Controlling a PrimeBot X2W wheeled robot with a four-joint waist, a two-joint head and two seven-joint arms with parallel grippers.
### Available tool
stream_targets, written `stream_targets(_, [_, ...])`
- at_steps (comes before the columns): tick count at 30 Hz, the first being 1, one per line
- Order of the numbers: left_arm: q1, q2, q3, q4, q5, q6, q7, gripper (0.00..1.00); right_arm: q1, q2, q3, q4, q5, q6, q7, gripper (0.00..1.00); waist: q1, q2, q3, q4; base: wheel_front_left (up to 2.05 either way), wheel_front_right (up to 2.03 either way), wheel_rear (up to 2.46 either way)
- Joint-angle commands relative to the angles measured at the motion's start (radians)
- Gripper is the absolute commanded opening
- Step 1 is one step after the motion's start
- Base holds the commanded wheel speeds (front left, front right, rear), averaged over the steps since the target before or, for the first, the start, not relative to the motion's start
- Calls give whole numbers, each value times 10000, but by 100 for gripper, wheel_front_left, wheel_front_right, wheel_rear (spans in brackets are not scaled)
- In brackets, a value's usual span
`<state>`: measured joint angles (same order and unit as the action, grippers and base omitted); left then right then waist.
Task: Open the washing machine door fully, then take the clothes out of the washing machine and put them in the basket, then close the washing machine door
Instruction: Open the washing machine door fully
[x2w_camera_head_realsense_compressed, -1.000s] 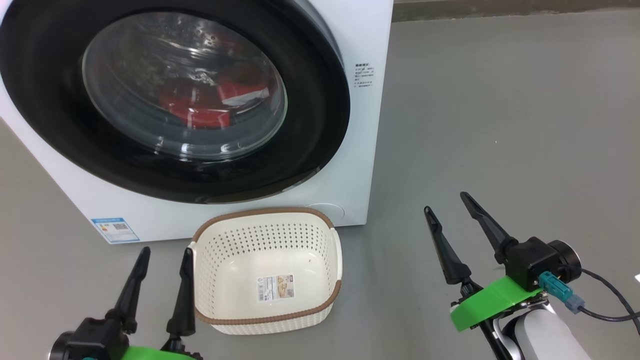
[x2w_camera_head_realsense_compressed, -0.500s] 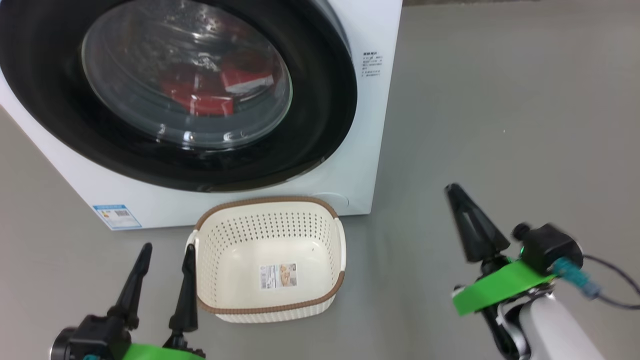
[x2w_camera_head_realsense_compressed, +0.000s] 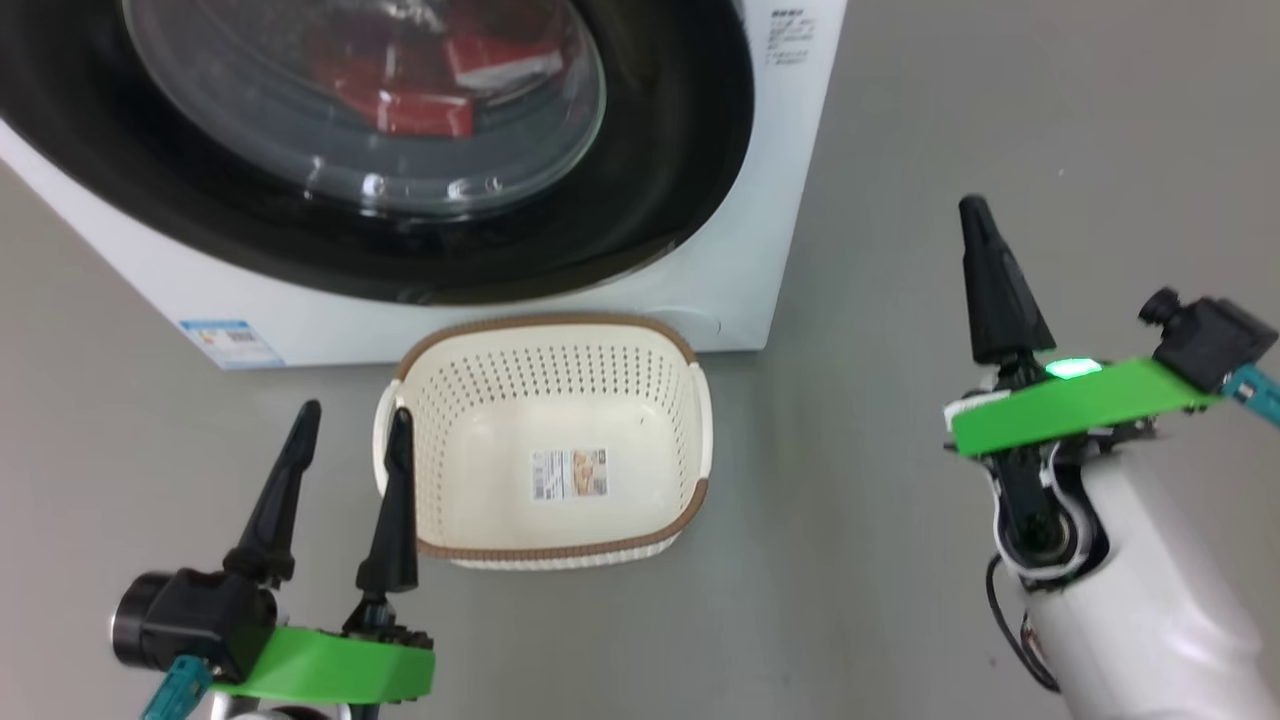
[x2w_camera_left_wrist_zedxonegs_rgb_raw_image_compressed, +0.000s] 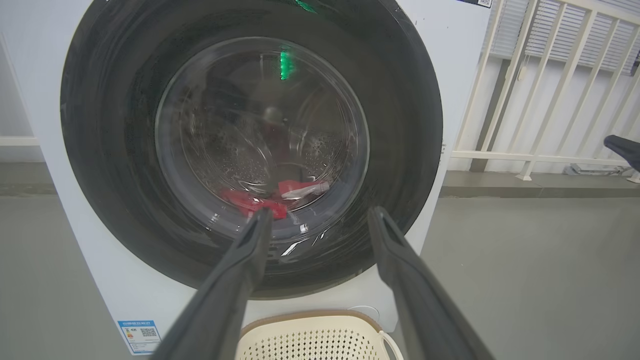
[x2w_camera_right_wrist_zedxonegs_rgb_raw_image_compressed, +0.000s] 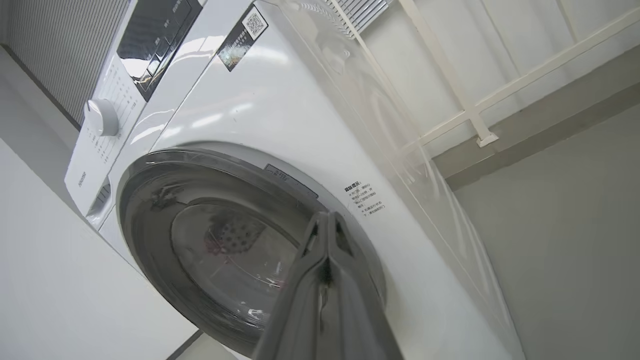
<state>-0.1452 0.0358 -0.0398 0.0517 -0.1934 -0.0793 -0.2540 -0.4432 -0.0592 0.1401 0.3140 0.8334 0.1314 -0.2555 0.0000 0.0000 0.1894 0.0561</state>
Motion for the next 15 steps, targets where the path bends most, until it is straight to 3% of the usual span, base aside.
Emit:
stream_targets(1, [-403,145,206,-324,-21,109,-78,100,-608,-146,391,-45,964,-7,-60,0,0,0,607,295,0,0,0])
stream_targets(6, [-616,145,54,-412,-115,254,-78,100,-1448,-516,460,146,3053,-7,510,0,0,0,1129,436,0,0,0])
stream_targets(15, [-1271,145,-212,-500,-267,417,-78,100,-3422,-1343,135,504,6578,-7,3226,0,0,0,2339,769,0,0,0])
